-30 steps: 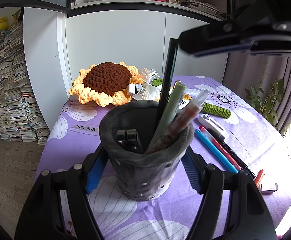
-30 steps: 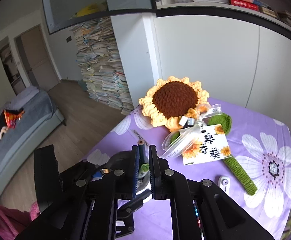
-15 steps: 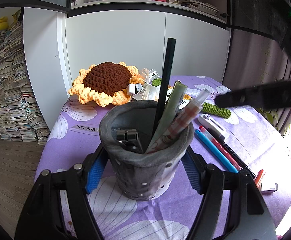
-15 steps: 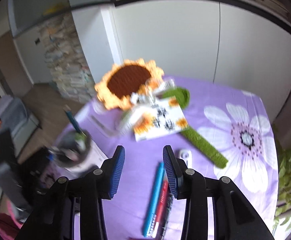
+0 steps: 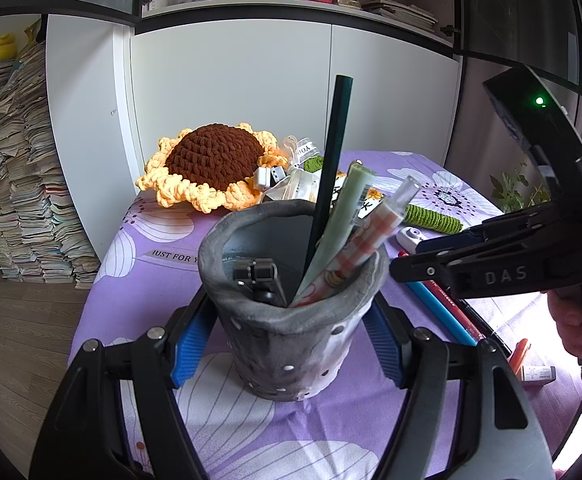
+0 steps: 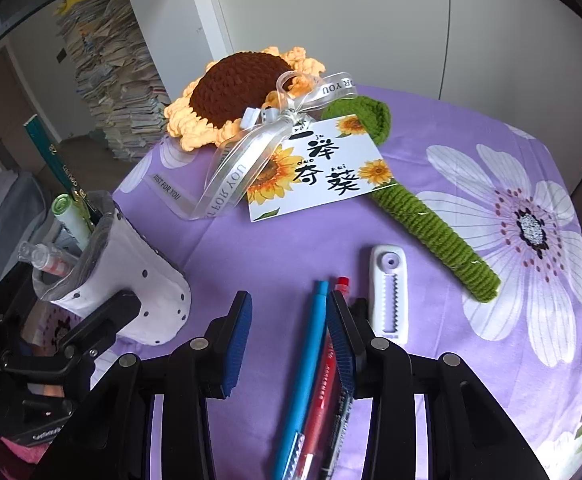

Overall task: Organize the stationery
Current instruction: 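Grasp the blue pen on the tablecloth with the right gripper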

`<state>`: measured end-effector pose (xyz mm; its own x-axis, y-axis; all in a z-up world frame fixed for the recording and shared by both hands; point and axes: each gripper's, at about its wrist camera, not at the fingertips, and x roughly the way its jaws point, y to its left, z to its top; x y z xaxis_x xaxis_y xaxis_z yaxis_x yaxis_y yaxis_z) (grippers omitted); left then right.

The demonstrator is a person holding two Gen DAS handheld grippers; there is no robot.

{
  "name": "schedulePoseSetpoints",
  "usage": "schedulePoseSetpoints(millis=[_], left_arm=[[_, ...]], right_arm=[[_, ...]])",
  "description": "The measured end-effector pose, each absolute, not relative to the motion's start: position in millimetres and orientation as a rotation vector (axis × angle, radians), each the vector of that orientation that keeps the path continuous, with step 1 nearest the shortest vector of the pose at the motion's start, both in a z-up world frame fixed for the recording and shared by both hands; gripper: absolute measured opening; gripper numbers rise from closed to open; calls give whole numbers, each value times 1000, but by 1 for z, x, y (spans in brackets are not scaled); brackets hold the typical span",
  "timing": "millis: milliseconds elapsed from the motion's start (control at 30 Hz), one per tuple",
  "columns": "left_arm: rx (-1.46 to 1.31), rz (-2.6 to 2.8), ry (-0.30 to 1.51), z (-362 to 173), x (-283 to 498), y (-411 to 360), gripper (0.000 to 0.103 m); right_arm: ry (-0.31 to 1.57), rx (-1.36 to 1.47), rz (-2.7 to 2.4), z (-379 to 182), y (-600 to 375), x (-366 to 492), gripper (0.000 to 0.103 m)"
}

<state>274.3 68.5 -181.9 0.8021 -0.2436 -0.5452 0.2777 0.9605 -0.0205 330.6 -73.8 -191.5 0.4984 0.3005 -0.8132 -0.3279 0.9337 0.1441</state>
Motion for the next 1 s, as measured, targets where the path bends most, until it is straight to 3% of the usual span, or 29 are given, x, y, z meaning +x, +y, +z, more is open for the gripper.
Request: schedulePoseSetpoints(millis=[467,533,600,667,1000], left_arm=[[61,-280,576,-182,274,68,70],[61,-280,576,-182,274,68,70],[61,-280,576,-182,274,68,70],[62,-280,576,-182,274,68,70],[62,-280,576,-182,274,68,70]], right_arm=[[1030,-65,335,-210,-63,347,40],[1032,-83,315,-210,-59,348,36],[1042,-84,311,-210,-60,347,23],[1046,-80,318,-210,-63,346,20],[1066,-126,310,-212,-60,342,20]])
